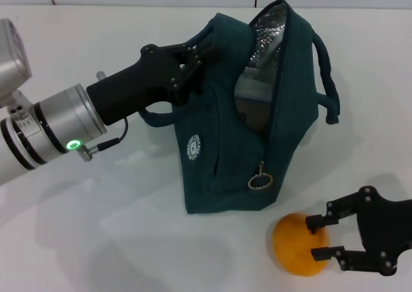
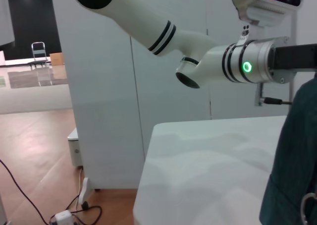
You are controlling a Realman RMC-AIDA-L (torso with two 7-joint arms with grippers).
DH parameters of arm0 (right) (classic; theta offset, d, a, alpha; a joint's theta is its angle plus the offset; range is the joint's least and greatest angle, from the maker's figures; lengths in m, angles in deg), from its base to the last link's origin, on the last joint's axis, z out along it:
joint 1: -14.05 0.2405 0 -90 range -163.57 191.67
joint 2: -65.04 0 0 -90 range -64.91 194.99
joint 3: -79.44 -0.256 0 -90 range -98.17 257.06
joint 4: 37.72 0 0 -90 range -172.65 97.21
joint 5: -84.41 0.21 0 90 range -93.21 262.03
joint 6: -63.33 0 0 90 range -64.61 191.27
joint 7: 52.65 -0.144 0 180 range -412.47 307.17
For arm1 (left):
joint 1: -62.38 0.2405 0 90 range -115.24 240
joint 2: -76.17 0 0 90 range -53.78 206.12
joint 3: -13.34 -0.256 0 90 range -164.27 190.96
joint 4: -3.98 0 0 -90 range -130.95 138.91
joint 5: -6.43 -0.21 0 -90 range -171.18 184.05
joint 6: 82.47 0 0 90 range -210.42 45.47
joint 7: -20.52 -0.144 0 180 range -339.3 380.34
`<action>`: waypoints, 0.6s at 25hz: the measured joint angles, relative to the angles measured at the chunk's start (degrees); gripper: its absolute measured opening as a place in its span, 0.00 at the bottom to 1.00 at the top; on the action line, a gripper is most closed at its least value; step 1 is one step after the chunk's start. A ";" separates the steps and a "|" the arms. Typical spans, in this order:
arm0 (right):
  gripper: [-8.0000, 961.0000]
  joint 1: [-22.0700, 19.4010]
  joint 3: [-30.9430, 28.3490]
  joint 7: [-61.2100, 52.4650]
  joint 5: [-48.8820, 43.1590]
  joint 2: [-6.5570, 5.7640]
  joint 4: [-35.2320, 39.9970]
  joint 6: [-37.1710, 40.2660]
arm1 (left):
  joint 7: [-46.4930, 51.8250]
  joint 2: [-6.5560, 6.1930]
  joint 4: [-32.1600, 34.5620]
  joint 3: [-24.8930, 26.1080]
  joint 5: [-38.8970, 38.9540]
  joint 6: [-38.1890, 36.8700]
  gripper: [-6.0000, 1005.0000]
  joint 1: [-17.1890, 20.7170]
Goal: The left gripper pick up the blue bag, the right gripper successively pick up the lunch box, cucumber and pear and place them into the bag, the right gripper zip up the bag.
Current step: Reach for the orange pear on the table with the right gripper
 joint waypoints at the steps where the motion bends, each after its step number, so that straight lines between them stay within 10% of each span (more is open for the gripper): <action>1: 0.39 0.08 0.00 0.03 -0.01 0.06 0.00 -0.15 | -0.02 0.00 -0.02 0.01 0.00 0.02 0.04 0.01; 15: 0.37 0.78 0.03 -0.12 -0.58 0.30 0.03 -1.20 | -0.05 0.00 -0.07 0.34 0.00 0.12 0.04 0.07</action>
